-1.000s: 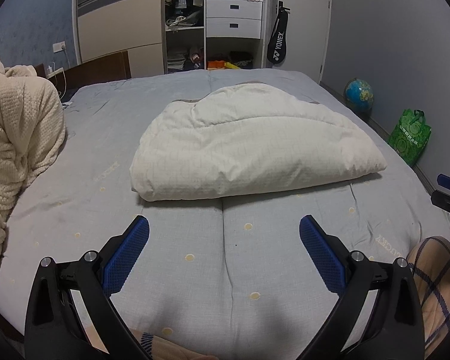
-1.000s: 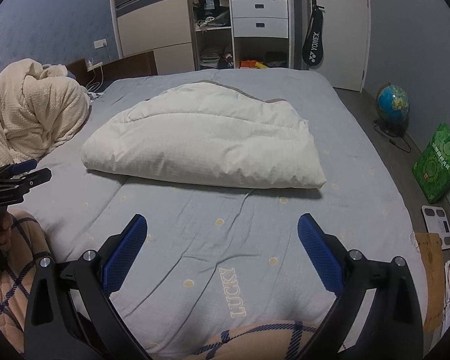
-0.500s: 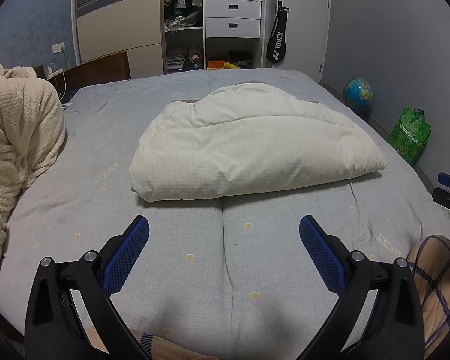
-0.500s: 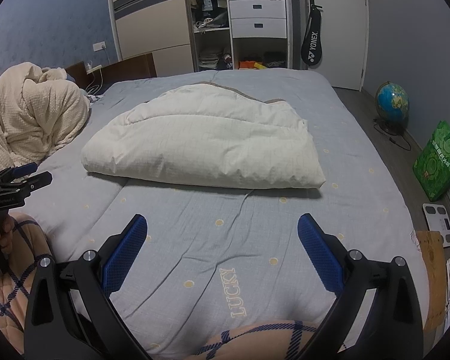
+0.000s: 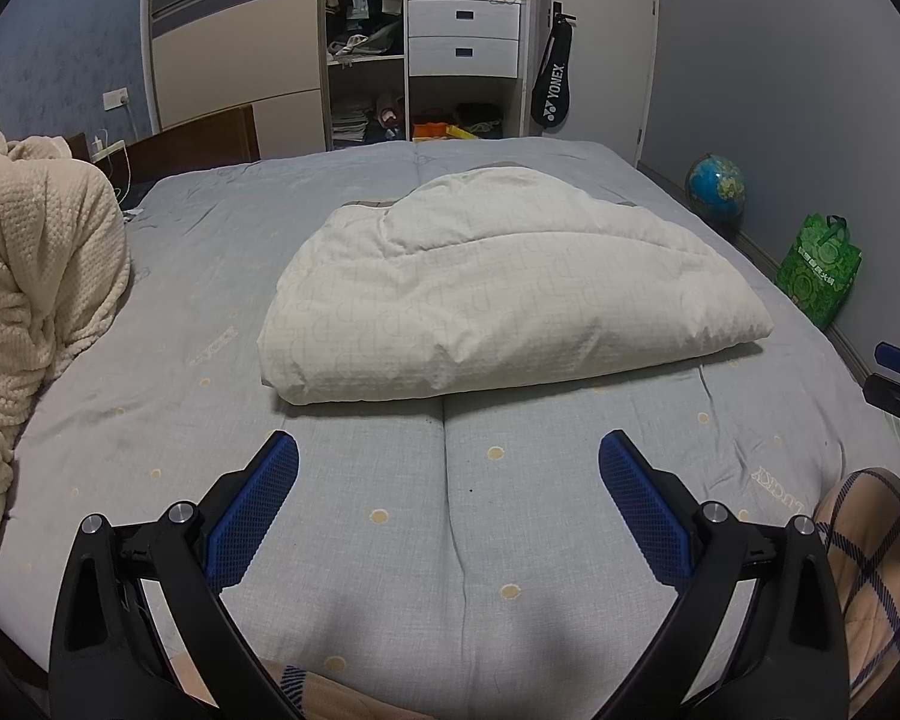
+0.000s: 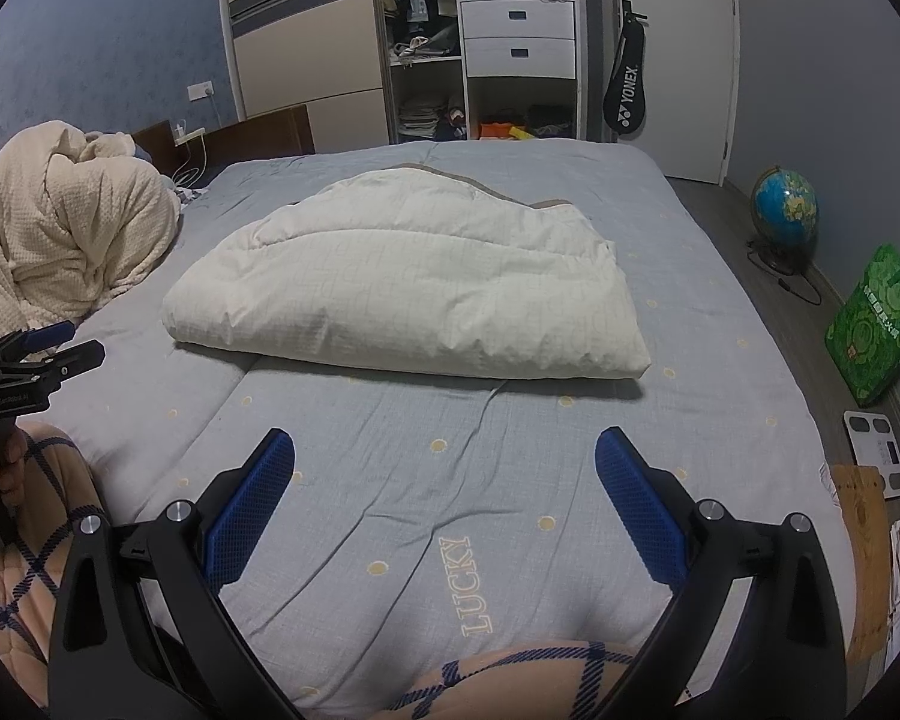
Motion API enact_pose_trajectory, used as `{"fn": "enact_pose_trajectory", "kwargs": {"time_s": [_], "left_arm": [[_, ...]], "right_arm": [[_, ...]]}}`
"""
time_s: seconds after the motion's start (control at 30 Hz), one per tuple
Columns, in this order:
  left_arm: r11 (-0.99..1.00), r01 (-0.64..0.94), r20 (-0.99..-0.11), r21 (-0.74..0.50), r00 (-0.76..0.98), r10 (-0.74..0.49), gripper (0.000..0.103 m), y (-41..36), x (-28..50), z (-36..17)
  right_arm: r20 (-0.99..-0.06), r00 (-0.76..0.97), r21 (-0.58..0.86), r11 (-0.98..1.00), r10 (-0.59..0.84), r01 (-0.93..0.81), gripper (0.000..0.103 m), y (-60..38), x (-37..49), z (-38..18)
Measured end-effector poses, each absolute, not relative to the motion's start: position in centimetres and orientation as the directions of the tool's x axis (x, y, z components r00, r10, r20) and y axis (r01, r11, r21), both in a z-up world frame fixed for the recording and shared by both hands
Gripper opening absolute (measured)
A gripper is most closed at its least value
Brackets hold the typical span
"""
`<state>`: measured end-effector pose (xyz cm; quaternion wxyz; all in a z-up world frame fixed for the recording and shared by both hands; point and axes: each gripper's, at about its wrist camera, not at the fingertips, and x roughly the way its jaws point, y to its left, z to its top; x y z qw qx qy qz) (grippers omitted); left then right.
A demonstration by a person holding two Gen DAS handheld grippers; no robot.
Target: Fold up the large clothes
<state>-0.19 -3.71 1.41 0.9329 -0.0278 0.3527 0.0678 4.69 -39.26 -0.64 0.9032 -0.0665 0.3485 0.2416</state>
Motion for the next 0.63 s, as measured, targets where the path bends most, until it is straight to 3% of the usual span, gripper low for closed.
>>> {"fn": "enact_pose_trajectory", "kwargs": {"time_s": [0.63], "left_arm": [[0.993,-0.118,-0.662,-0.009,0.745,0.083,0.097,-3.40,-0.19,1.38]], "right_arm": [[-0.660,0.641,0.048,0.874,0.391,-0.483,0.096,-39.24,4.60,-0.56]]}}
